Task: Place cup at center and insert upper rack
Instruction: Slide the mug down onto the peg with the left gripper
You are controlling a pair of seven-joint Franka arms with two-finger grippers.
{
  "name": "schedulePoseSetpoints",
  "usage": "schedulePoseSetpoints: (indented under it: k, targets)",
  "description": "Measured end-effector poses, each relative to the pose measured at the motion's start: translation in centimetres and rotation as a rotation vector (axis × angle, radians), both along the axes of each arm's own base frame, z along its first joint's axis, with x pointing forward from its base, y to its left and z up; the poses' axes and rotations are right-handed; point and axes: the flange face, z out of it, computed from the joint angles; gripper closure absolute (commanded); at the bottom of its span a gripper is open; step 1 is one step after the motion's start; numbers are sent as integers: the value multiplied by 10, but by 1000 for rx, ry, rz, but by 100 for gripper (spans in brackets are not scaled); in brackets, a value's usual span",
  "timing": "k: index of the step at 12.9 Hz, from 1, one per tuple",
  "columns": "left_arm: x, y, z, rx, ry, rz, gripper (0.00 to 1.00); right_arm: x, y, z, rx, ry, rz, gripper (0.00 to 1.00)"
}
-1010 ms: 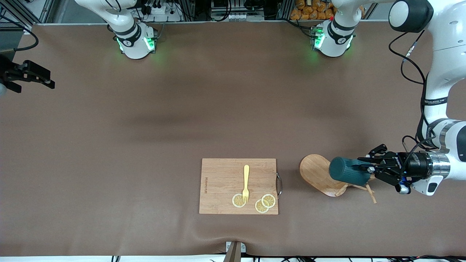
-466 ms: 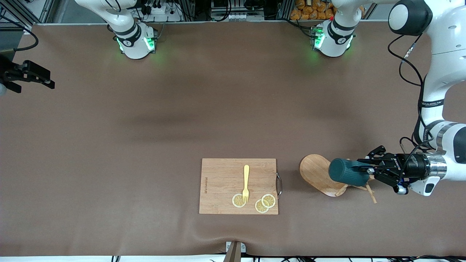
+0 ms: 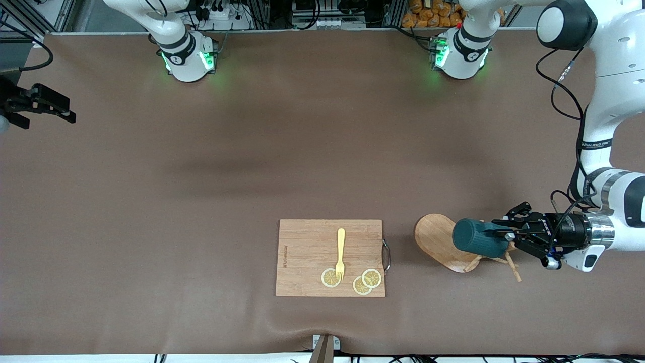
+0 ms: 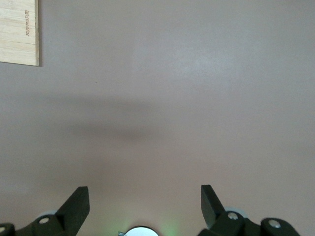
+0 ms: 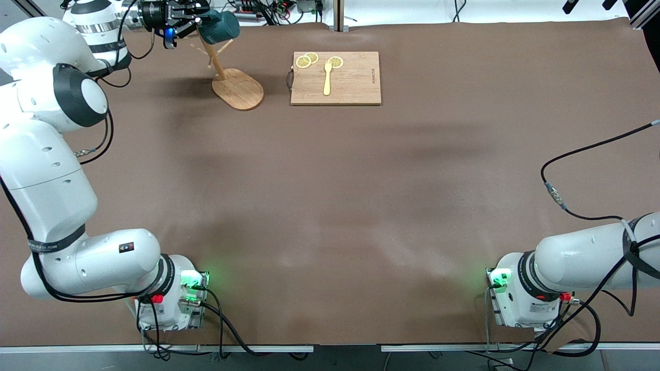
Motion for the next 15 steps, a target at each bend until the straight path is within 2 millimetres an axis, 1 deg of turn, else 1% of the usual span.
schedulePoseSetpoints:
  k: [2,5,9,10,11,12,14,15]
  targets:
    - [0,1,-7,-3,1,2,99,0,0,0,0,0,0,0]
    - [0,4,-11,-18,-8,14,93,0,0,0,0,0,0,0]
    - [1,3,-15,-49,-3,23,92,0,0,0,0,1,0,0]
    - [1,3,-17,-51,-1,23,90,0,0,0,0,1,0,0]
    - [1,3,-18,-52,1,23,86,0,0,0,0,1,0,0]
    - [1,3,-19,-52,2,23,75,0,0,0,0,1,0,0]
    - [1,3,-21,-54,5,23,42,-1,-1,-1,0,7,-2,0]
    - [1,3,-22,-55,6,22,18,-2,-2,-2,1,19,-3,0]
